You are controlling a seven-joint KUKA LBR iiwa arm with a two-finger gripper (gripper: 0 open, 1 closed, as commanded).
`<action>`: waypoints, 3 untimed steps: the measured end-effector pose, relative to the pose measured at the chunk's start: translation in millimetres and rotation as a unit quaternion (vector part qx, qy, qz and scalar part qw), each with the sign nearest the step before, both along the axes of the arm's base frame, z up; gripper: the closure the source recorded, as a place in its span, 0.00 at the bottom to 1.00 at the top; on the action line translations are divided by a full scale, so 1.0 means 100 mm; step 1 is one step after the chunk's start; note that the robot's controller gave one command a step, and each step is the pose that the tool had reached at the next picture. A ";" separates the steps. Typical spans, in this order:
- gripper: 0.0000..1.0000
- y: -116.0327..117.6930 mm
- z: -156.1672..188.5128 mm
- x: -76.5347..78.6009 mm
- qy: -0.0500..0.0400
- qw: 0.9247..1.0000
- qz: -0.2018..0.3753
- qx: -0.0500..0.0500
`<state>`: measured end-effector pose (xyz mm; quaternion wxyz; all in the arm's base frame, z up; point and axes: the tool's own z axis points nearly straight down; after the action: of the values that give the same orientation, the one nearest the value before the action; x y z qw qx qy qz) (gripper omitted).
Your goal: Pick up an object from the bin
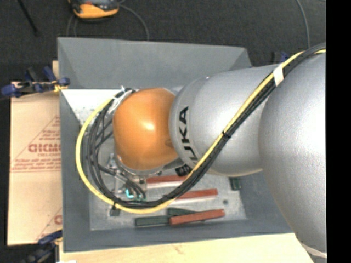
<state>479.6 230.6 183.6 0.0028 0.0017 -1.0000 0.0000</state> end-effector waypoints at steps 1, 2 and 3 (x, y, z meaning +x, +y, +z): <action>0.00 -0.01 0.04 0.02 -0.003 1.000 -0.002 0.001; 0.00 -0.26 -0.30 0.28 -0.008 0.997 0.080 0.003; 0.00 -0.66 -0.80 0.48 -0.003 0.986 0.164 -0.002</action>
Offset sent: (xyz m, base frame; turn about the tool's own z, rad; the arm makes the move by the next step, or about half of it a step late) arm 0.0528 -0.0648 -0.0747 -0.3042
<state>527.5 164.2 103.2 -0.0002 0.1658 -0.9862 0.0023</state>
